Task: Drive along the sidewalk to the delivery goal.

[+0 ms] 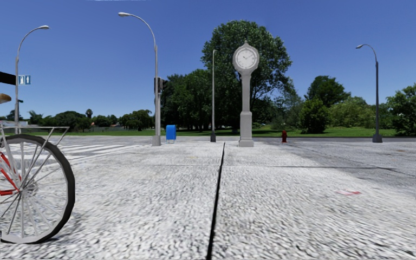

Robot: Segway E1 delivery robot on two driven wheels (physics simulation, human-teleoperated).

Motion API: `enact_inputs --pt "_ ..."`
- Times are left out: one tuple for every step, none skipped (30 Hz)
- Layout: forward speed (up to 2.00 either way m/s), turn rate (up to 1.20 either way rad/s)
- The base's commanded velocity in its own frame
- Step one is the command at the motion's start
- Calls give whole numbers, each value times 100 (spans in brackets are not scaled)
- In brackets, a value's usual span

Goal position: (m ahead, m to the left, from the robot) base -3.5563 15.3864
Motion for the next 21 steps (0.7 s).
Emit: enact_inputs --pt "200 0" --pt "200 0" --pt "200 0" --pt "200 10" --pt "200 27" --pt "200 27" --pt "200 37" --pt "200 39" --pt "200 40" --pt "200 35" --pt "200 15" --pt "200 0" --pt "200 0" --pt "200 0" --pt "200 0" --pt "200 0" --pt "200 0" --pt "200 0" --pt "200 0" --pt "200 16" --pt "200 31"
